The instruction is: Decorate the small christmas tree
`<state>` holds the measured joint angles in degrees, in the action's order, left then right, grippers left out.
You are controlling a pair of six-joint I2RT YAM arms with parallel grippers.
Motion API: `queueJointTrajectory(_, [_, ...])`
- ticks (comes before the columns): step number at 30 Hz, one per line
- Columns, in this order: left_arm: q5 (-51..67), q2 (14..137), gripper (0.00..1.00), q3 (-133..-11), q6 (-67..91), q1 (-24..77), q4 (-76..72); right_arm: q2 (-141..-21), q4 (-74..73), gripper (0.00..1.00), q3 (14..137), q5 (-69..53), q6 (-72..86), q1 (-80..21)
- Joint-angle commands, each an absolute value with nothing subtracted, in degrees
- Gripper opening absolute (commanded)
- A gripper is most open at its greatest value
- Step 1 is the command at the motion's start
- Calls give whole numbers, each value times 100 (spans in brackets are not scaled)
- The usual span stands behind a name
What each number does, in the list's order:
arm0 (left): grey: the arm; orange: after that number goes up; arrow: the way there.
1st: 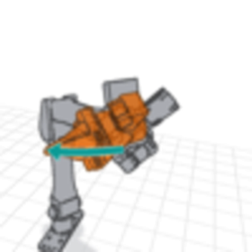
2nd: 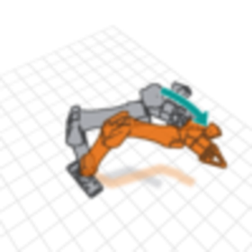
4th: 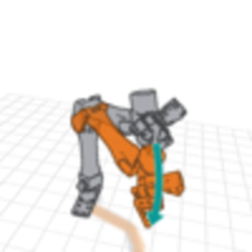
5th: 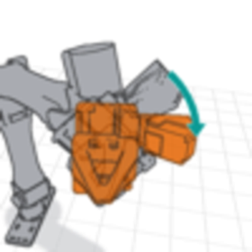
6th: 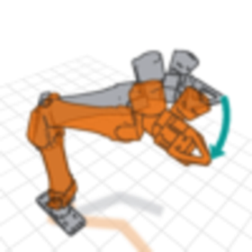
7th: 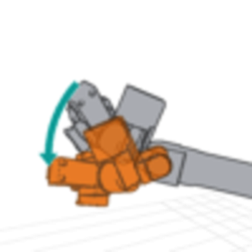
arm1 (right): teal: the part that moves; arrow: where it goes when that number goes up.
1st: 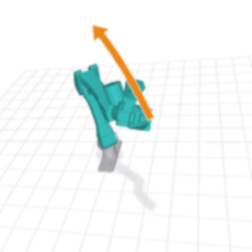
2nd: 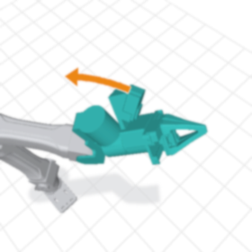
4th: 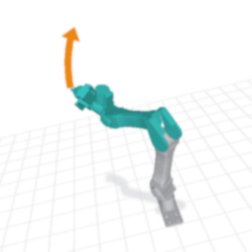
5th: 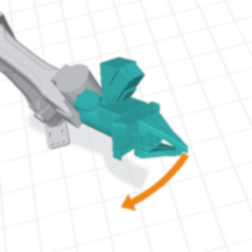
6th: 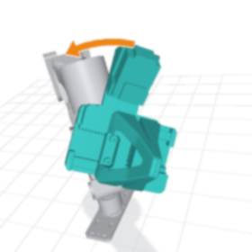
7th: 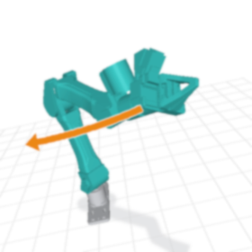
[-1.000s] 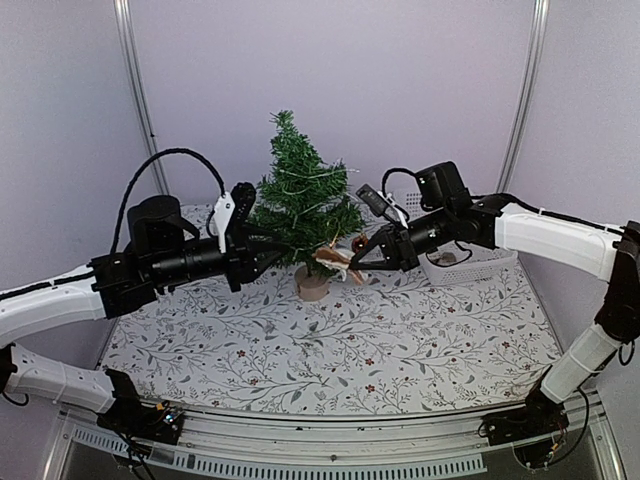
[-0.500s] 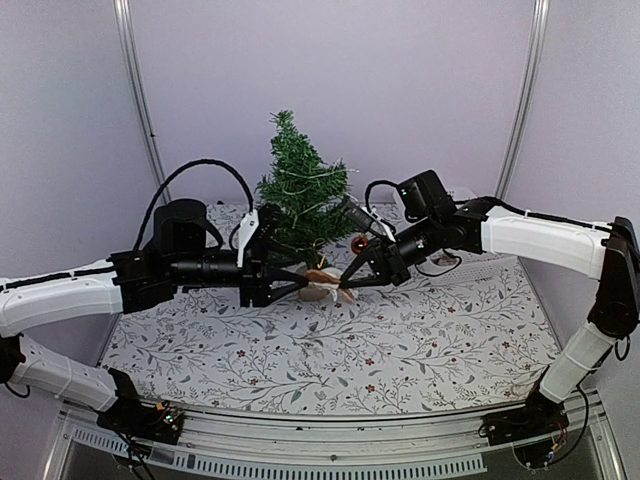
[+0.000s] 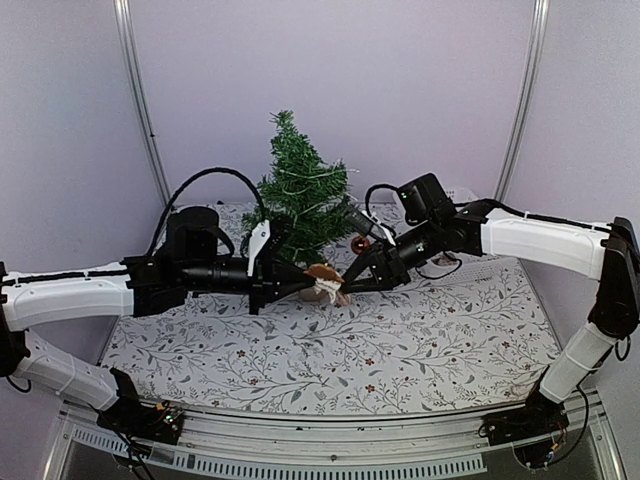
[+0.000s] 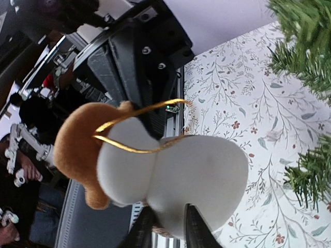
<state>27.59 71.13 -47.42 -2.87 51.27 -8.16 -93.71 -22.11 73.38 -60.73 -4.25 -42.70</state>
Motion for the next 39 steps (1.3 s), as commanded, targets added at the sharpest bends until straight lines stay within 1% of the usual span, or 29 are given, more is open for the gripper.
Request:
queueJointTrajectory(1, [2516, 7104, 0, -4404, 231, 5217, -1588, -9165, -2200, 47, 7108, -5710, -478, -4244])
queueJointTrajectory(2, [2399, 7102, 0, -4334, 294, 5220, -1656, -9133, -2172, 56, 7042, -5652, -472, -4225])
queueJointTrajectory(5, [2088, 7093, 0, -4164, 397, 5223, -1818, -8908, -1919, 75, 6813, -5466, -466, -4193])
queueJointTrajectory(6, [2044, 7107, 0, -4128, 411, 5229, -1866, -8796, -1751, 80, 6721, -5462, -442, -4192])
queueJointTrajectory(10, [1886, 7186, 0, -4086, 604, 5238, -2120, -8610, -1086, 86, 6479, -5466, -169, -4203])
queueJointTrajectory(13, [1937, 7292, 0, -4099, 696, 5269, -2328, -8437, -386, 86, 6286, -5239, -28, -4209])
queueJointTrajectory(16, [1943, 7383, 0, -4150, 671, 5322, -2416, -8506, -213, 85, 6317, -5196, -26, -4210])
queueJointTrajectory(20, [1975, 7523, 0, -4309, 532, 5369, -2304, -8799, -219, 77, 6498, -5124, -104, -4260])
queueJointTrajectory(22, [1958, 7563, 0, -4353, 487, 5378, -2285, -8884, -97, 69, 6546, -5134, -118, -4274])
queueJointTrajectory(23, [1920, 7567, 0, -4365, 472, 5379, -2285, -8925, -64, 65, 6565, -5142, -115, -4281])
queueJointTrajectory(26, [1838, 7584, 0, -4422, 417, 5379, -2247, -8979, -53, 40, 6596, -5126, -152, -4281])
queueJointTrajectory(27, [1809, 7585, 0, -4433, 406, 5379, -2228, -8986, -54, 34, 6600, -5120, -166, -4280])
queueJointTrajectory(28, [1785, 7593, 0, -4438, 398, 5379, -2224, -8991, -54, 29, 6609, -5106, -188, -4285])
queueJointTrajectory(30, [1732, 7598, 0, -4445, 366, 5379, -2224, -9016, -71, 24, 6621, -5086, -242, -4280])
queueJointTrajectory(34, [1721, 7665, 0, -4489, 335, 5376, -2166, -9044, -156, 3, 6625, -4981, -365, -4294])
queueJointTrajectory(35, [1713, 7678, 0, -4487, 345, 5378, -2150, -9037, -165, 0, 6609, -4933, -381, -4290])
queueJointTrajectory(36, [1701, 7675, 4, -4472, 354, 5374, -2139, -9036, -175, 0, 6579, -4886, -415, -4291])
queueJointTrajectory(38, [1577, 7586, 23, -4361, 463, 5370, -2156, -8981, -221, 0, 6445, -4744, -526, -4297])
queueJointTrajectory(39, [1516, 7484, 30, -4281, 526, 5356, -2180, -8941, -234, 0, 6334, -4678, -599, -4304])
